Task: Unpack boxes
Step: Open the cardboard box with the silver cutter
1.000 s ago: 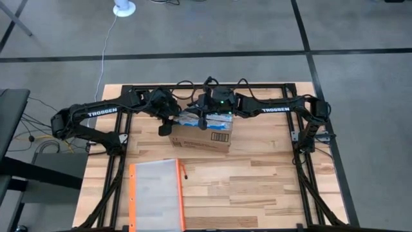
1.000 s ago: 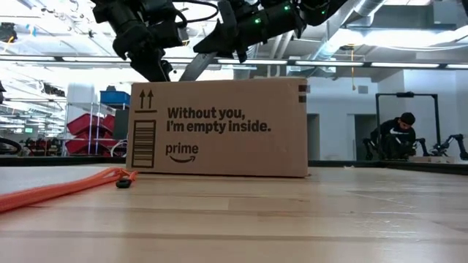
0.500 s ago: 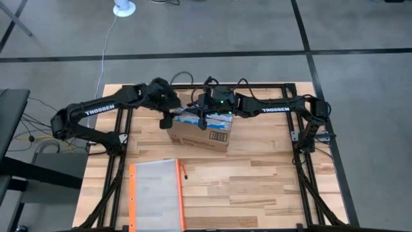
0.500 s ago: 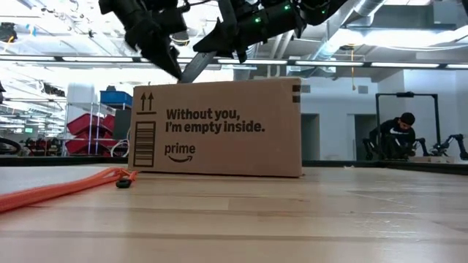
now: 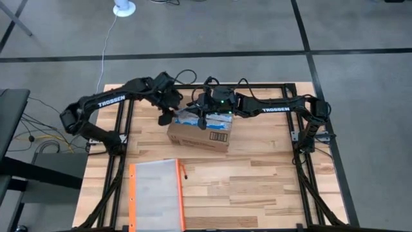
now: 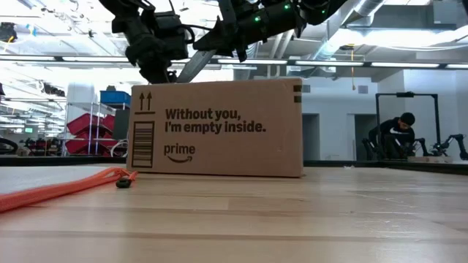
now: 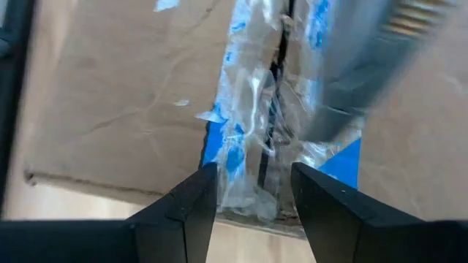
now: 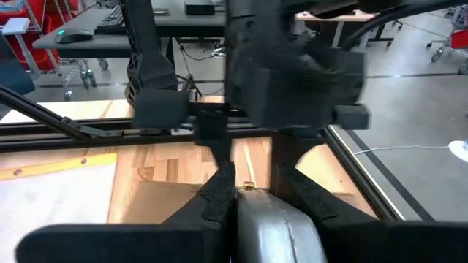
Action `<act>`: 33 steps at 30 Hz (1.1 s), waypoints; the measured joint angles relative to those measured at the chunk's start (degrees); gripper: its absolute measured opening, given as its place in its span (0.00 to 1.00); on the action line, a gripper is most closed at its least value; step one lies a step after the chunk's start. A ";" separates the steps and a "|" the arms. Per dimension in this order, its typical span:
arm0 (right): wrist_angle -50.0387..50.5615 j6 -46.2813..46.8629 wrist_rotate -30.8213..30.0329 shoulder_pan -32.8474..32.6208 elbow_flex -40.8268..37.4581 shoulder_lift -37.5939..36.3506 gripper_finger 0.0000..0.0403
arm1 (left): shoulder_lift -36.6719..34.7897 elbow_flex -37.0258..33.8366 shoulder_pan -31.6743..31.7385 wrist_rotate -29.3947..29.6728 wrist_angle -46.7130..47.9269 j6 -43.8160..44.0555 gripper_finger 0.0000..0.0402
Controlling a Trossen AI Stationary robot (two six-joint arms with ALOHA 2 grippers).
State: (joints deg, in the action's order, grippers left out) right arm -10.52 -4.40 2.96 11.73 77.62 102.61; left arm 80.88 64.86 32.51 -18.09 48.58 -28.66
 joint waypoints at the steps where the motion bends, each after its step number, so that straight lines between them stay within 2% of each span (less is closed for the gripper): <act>1: -0.02 0.00 0.00 0.00 0.00 0.00 0.15 | -0.10 -0.03 -0.68 -0.02 0.15 0.56 0.40; 8: 0.27 0.80 0.00 -0.56 0.00 -0.02 0.15 | -1.03 -0.11 -4.06 1.38 -0.35 1.50 0.40; 17: 1.16 1.01 0.20 -2.71 0.00 0.36 0.15 | -1.03 -0.13 -4.22 1.67 -0.39 1.90 0.40; 33: 0.11 -0.37 -0.28 -1.40 1.79 1.99 0.15 | -1.14 -0.22 -5.13 3.08 -0.16 2.03 0.40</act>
State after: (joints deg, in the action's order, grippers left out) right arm -10.42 -4.78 2.68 10.33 79.42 104.60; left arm 79.75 64.64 27.38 -15.00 48.42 -26.63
